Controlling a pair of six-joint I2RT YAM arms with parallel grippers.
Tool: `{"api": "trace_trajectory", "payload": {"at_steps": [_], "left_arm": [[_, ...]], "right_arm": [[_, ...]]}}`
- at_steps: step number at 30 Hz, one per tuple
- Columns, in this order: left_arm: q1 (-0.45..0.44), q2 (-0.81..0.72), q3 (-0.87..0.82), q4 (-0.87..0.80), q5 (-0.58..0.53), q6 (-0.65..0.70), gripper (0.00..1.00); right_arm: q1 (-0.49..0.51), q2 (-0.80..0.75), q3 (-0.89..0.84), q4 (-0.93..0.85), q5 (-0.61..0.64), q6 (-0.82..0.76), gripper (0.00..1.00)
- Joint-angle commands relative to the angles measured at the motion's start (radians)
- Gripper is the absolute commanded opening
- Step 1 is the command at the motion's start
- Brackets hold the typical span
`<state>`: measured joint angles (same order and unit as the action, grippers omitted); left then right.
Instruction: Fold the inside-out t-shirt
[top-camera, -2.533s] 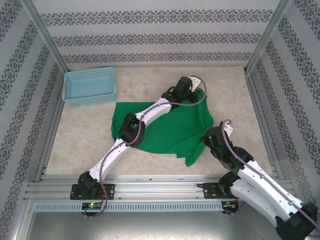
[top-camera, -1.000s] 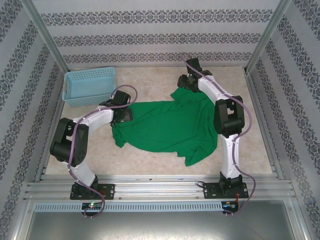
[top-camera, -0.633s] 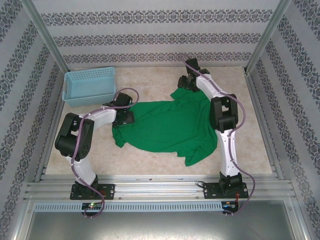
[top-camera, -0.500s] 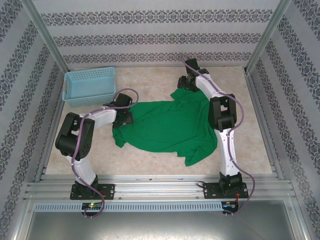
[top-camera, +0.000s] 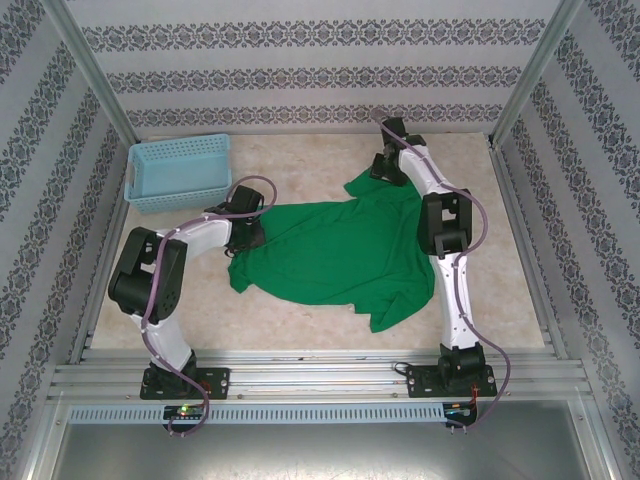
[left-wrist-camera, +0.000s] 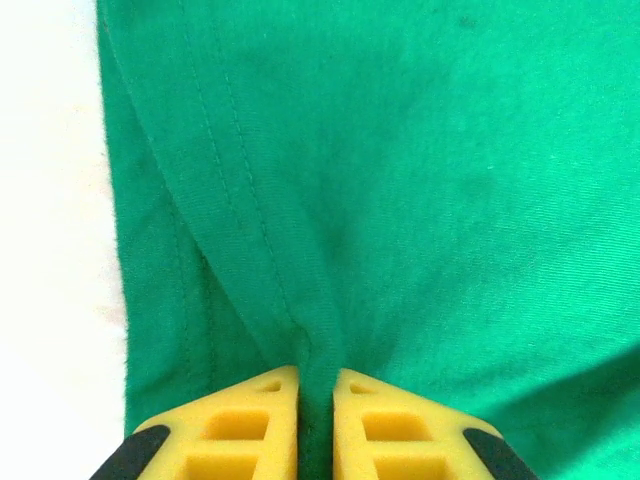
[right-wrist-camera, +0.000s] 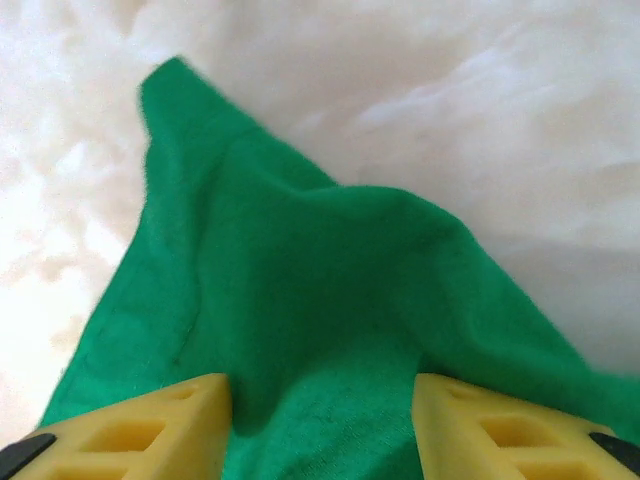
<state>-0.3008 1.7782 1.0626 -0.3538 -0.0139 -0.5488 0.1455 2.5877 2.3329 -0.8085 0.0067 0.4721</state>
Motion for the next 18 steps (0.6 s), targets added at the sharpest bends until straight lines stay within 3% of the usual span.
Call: {"api": "trace_trajectory", "payload": {"at_steps": [1,2,5,14,18], "left_arm": [[0.003,-0.048,0.028,-0.051,-0.016,0.013,0.22],[0.003,-0.045,0.032,-0.060,-0.023,0.016,0.29],[0.002,-0.033,0.038,-0.067,-0.049,0.024,0.33],[0.005,0.034,0.074,-0.097,-0.099,0.044,0.25],[0.004,0.045,0.080,-0.119,-0.127,0.044,0.38]], "right_arm": [[-0.006,0.002,-0.006,-0.041,0.018,0.018,0.52],[-0.006,0.001,-0.008,-0.041,0.019,0.019,0.52],[-0.006,-0.001,-0.017,-0.044,0.028,0.017,0.52],[-0.032,-0.011,-0.024,-0.078,0.088,0.072,0.48],[-0.049,-0.019,-0.030,-0.102,0.120,0.105,0.46]]}}
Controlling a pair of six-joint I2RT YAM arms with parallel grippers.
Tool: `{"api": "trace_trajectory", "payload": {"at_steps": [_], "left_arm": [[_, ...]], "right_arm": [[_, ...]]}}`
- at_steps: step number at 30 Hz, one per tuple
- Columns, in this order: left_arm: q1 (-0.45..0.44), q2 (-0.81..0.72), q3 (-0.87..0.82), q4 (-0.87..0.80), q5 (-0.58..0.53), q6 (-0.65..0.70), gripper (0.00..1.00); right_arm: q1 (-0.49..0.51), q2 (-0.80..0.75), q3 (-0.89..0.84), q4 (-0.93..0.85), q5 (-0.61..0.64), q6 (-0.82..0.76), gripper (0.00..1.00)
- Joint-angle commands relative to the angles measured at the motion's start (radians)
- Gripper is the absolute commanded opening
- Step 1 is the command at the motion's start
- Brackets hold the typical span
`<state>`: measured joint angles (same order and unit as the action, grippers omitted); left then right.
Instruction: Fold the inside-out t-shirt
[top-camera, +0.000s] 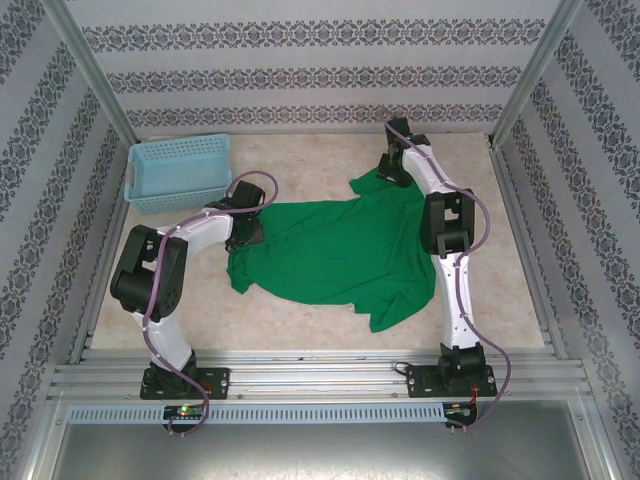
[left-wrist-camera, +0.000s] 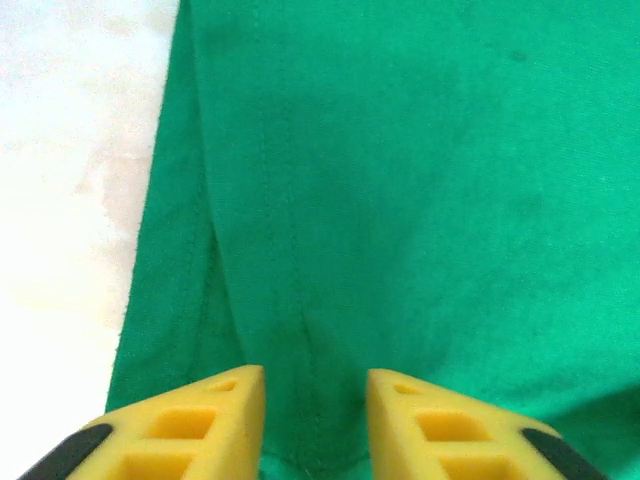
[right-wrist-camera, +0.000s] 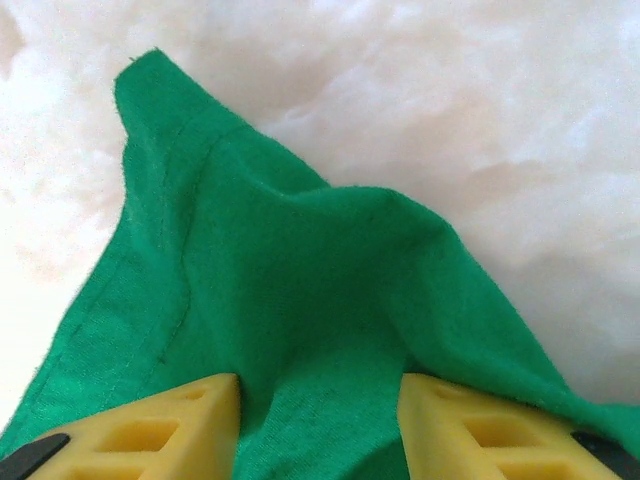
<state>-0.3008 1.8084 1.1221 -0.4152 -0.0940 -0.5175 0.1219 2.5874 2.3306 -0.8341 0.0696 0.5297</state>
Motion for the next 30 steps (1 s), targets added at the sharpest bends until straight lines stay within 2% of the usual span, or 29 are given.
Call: {"api": "trace_trajectory", "payload": {"at_steps": [1,8,13,16,30], "left_arm": [[0.004,0.010,0.016,-0.056,-0.047,0.014,0.41],[0.004,0.007,-0.002,-0.024,-0.007,0.018,0.44],[0.002,0.018,0.001,-0.002,0.033,0.022,0.37],[0.002,0.025,0.007,0.002,0.044,0.025,0.37],[0.000,0.036,0.023,-0.015,0.029,0.030,0.20]], "right_arm": [[-0.031,-0.022,-0.031,-0.080,0.060,0.055,0.46],[-0.045,-0.043,-0.065,-0.055,0.051,0.071,0.46],[-0.042,-0.045,-0.071,-0.048,0.045,0.067,0.45],[-0.042,-0.046,-0.073,-0.046,0.043,0.067,0.45],[-0.043,-0.055,-0.088,-0.034,0.040,0.061,0.43]]}}
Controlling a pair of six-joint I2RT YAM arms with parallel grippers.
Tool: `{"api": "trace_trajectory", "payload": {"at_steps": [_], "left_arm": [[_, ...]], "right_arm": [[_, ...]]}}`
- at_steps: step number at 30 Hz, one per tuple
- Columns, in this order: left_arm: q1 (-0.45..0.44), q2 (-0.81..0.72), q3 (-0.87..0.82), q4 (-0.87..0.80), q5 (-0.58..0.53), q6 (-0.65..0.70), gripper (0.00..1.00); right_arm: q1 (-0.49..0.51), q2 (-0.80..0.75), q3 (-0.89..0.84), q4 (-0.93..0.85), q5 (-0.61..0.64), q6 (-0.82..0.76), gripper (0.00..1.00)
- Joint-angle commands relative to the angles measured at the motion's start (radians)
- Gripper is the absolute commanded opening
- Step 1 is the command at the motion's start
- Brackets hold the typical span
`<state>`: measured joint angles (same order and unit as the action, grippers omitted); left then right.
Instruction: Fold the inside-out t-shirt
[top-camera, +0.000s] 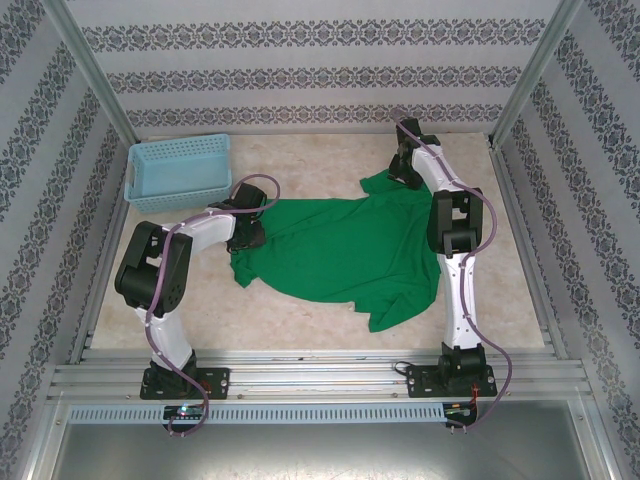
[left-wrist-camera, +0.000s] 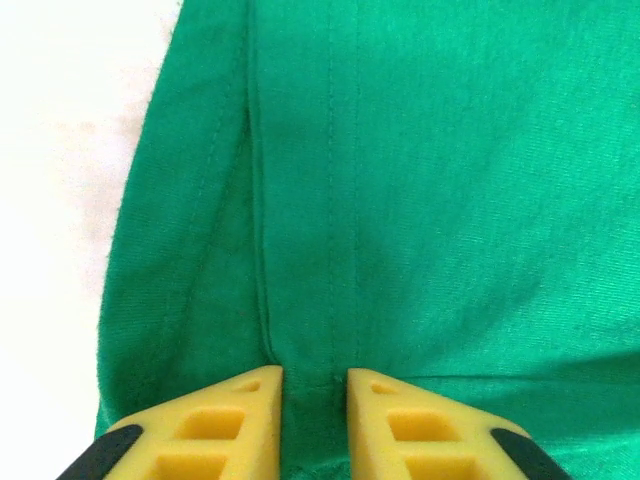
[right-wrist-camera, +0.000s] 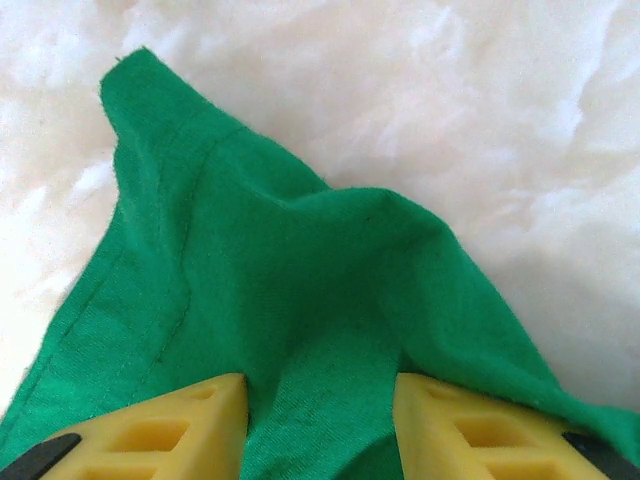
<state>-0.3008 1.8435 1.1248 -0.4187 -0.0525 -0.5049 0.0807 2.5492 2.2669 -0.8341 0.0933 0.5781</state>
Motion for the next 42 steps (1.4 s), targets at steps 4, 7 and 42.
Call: {"api": "trace_trajectory", "payload": {"at_steps": [4,7,42], "left_arm": [[-0.001,-0.014,0.032,-0.025,-0.038,0.028,0.17],[-0.001,-0.020,0.045,-0.036,-0.046,0.032,0.15],[0.108,0.383,0.979,-0.280,-0.060,0.058,0.60]], "right_arm": [[-0.002,-0.018,-0.026,-0.030,0.017,0.012,0.43],[-0.001,-0.020,-0.027,-0.030,0.018,0.012,0.43],[-0.109,0.007,0.136,-0.087,-0.027,0.020,0.30]]}}
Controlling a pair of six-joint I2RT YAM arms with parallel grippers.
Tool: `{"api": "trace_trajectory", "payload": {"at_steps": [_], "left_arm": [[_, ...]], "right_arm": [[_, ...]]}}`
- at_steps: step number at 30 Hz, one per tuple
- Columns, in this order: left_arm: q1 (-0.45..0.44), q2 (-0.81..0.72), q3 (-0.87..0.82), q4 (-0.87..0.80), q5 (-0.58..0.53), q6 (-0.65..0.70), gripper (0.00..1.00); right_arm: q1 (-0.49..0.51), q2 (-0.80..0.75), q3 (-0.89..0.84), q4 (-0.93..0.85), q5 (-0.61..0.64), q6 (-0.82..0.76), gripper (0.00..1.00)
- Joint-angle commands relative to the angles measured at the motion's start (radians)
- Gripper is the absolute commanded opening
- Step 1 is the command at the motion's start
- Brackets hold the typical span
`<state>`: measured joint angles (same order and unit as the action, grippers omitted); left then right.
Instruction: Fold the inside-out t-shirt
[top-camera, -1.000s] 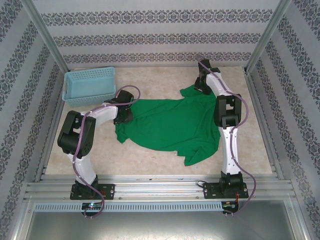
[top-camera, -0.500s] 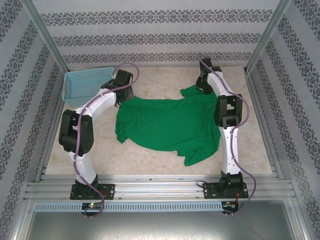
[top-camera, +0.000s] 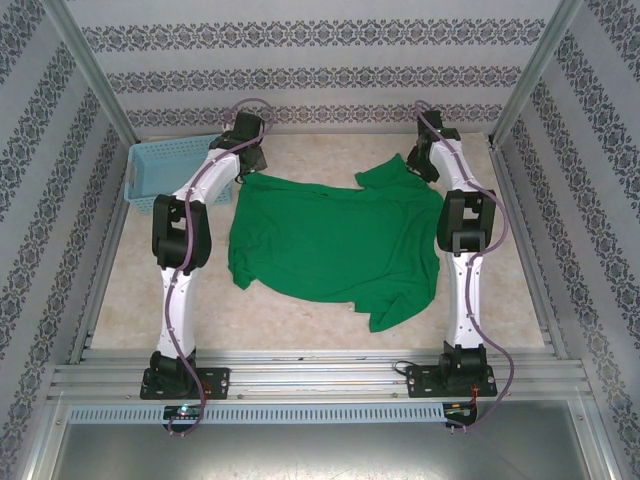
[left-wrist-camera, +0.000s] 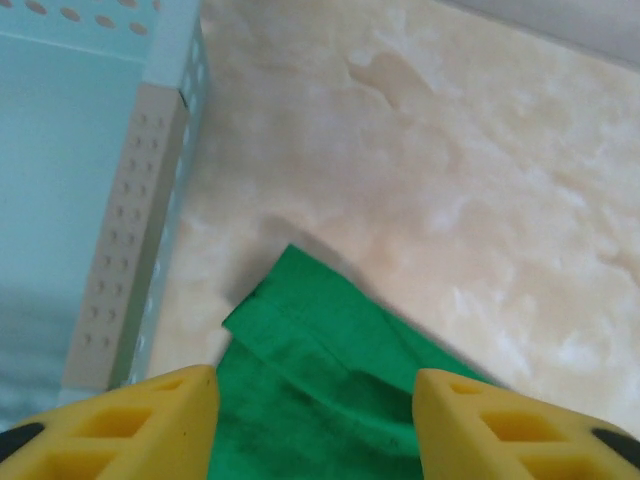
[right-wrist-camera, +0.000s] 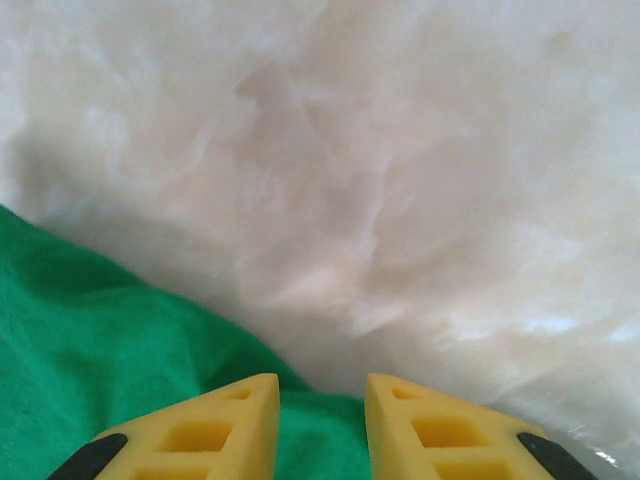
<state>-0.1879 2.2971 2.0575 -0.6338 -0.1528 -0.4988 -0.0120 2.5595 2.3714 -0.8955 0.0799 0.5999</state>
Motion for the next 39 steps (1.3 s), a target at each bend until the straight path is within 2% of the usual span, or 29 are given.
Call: {"api": "trace_trajectory", "payload": {"at_steps": [1,3,6,10,15,20,23,26,32,39], "left_arm": [[-0.011,-0.098,0.031,-0.066,0.042,0.064,0.62],[-0.021,-0.156,-0.020,-0.058,0.066,0.072,0.63],[-0.039,-0.280,-0.183,-0.026,0.074,0.061,0.64],[-0.078,-0.498,-0.517,0.025,0.035,0.007,0.66],[-0.122,-0.760,-0.932,0.065,-0.038,-0.045,0.65],[-0.127,-0.994,-1.261,0.102,0.042,-0.104,0.59],[-0.134,-1.087,-1.377,0.128,0.095,-0.124,0.57],[-0.138,-1.117,-1.463,0.222,0.161,-0.122,0.56],[-0.140,-1.068,-1.526,0.354,0.213,-0.143,0.49],[-0.139,-1.002,-1.539,0.434,0.230,-0.135,0.43]], "right_arm": [[-0.016,-0.023,0.022,-0.024,-0.010,-0.009,0.31],[-0.008,-0.083,-0.033,0.001,-0.023,-0.034,0.33],[0.029,-0.234,-0.234,0.081,-0.029,-0.062,0.38],[0.104,-0.514,-0.647,0.246,-0.030,-0.057,0.45],[0.198,-0.761,-1.070,0.399,-0.100,-0.008,0.48],[0.286,-0.891,-1.354,0.471,-0.139,0.045,0.48],[0.314,-0.956,-1.476,0.502,-0.129,0.069,0.49],[0.323,-0.995,-1.561,0.546,-0.126,0.098,0.49],[0.322,-1.024,-1.657,0.625,-0.138,0.168,0.50],[0.286,-0.979,-1.663,0.668,-0.169,0.214,0.51]]}}
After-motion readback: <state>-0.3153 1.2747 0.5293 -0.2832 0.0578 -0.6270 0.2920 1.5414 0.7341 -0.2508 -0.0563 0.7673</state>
